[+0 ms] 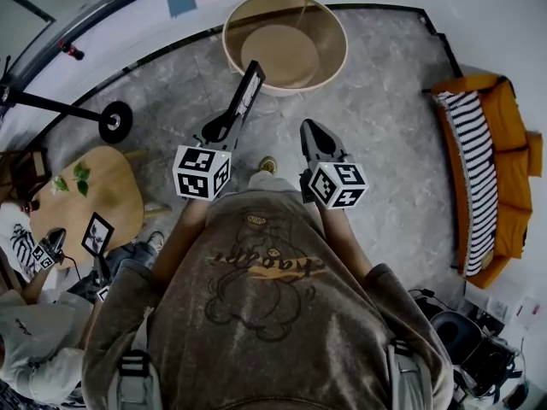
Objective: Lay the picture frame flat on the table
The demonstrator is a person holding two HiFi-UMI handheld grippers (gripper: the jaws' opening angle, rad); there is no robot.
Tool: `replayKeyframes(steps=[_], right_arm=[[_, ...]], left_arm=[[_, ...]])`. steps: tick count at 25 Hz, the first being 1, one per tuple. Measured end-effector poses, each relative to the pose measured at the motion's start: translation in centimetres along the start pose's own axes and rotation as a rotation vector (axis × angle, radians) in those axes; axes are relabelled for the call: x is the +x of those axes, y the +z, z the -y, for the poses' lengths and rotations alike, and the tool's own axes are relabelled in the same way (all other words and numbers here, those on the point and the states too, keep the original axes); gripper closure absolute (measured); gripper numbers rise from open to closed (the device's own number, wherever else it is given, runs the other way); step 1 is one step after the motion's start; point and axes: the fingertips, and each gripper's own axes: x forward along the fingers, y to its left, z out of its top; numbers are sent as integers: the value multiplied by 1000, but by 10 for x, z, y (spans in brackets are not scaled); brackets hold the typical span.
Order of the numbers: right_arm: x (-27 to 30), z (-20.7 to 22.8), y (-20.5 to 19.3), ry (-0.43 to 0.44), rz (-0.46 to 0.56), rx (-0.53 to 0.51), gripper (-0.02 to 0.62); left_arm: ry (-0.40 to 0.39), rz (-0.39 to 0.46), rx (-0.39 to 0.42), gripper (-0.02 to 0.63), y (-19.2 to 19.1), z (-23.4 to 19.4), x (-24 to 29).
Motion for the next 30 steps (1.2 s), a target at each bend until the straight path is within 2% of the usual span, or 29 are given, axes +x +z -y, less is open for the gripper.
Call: replayKeyframes(steps=[7, 13, 19, 30], right_arm=[[29, 32, 23, 38, -17, -31, 575], [47, 56, 29, 67, -40, -38, 575], [59, 61, 26, 92, -60, -22, 575], [86, 77, 27, 47, -61, 10, 575]], left_arm=[[31, 16, -15, 532, 21, -6, 38], [62, 20, -23, 532, 30, -10, 60], [73, 8, -19, 532, 32, -13, 70], [48, -15, -19, 532, 38, -35, 100]])
